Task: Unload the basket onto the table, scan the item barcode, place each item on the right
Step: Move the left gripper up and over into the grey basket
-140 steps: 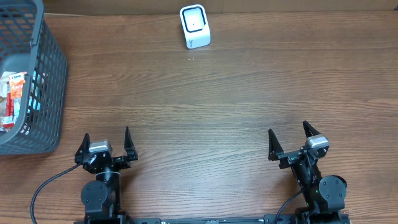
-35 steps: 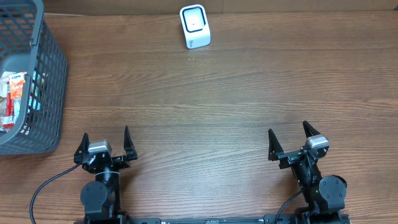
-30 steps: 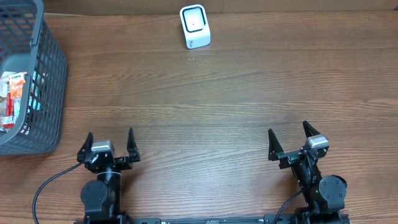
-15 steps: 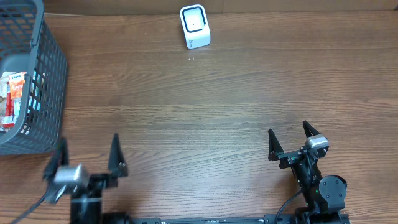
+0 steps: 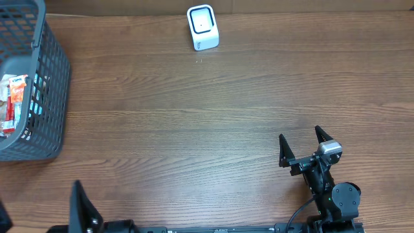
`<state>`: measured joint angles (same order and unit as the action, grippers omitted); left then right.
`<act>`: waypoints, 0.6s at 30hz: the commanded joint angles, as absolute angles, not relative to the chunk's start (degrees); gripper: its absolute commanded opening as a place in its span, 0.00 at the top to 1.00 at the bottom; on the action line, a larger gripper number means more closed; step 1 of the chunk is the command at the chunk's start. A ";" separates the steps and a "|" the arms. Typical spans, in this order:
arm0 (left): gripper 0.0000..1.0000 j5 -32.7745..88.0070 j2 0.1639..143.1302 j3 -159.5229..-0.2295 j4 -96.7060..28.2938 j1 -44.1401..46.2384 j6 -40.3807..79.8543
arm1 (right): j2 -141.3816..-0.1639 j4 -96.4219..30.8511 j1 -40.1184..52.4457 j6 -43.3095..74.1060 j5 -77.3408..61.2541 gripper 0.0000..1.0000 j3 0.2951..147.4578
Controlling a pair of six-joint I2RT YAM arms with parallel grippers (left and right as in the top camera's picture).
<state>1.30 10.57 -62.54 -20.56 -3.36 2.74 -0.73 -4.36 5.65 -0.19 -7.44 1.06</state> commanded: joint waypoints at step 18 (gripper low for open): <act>0.00 -4.10 74.22 -123.42 -64.18 -3.25 -10.39 | -0.16 -4.19 5.43 0.01 -7.18 0.00 0.45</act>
